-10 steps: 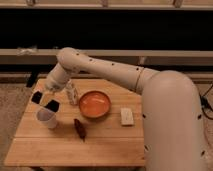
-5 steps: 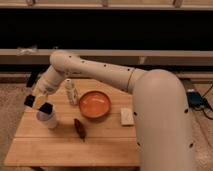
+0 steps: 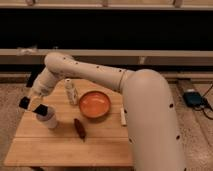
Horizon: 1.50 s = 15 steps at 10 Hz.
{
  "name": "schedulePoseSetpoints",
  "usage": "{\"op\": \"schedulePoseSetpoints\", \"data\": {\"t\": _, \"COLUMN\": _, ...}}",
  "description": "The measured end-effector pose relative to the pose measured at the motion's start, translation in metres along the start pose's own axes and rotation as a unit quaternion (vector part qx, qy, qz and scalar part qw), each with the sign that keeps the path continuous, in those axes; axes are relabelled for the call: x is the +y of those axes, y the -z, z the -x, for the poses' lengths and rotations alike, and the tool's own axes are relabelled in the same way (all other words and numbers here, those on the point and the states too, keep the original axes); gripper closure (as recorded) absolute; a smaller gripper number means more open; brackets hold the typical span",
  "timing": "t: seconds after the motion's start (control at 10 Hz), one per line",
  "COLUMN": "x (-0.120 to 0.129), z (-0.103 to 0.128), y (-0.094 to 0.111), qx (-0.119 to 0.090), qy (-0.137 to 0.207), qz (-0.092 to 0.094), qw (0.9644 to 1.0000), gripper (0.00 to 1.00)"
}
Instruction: Place the eraser in the ceramic cup
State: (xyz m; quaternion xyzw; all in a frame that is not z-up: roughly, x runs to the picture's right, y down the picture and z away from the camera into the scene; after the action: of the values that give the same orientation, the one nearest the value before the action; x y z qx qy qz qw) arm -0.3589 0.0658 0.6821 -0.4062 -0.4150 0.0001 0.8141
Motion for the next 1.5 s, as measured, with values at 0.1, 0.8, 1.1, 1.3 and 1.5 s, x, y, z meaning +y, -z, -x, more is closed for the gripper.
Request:
{"op": "schedulePoseSetpoints", "data": {"t": 0.1, "x": -0.002, "z": -0.002, "y": -0.005, "qx": -0.002, "qy": -0.004, "qz": 0.004, "qw": 1.0000, "gripper": 0.88}}
{"op": "schedulePoseSetpoints", "data": {"t": 0.8, "x": -0.007, "z": -0.018, "y": -0.018, "qx": -0.015, "qy": -0.035, "qz": 0.014, "qw": 0.9992, "gripper": 0.29}}
{"op": "schedulePoseSetpoints", "data": {"t": 1.1, "x": -0.007, "z": -0.021, "y": -0.015, "qx": -0.019, "qy": -0.038, "qz": 0.009, "qw": 0.9990, "gripper": 0.29}}
{"op": "schedulePoseSetpoints", "data": {"t": 1.3, "x": -0.006, "z": -0.022, "y": -0.012, "qx": -0.018, "qy": -0.038, "qz": 0.003, "qw": 0.9991, "gripper": 0.29}}
{"op": "schedulePoseSetpoints", "data": {"t": 1.5, "x": -0.006, "z": -0.022, "y": -0.007, "qx": -0.018, "qy": -0.035, "qz": -0.008, "qw": 0.9992, "gripper": 0.29}}
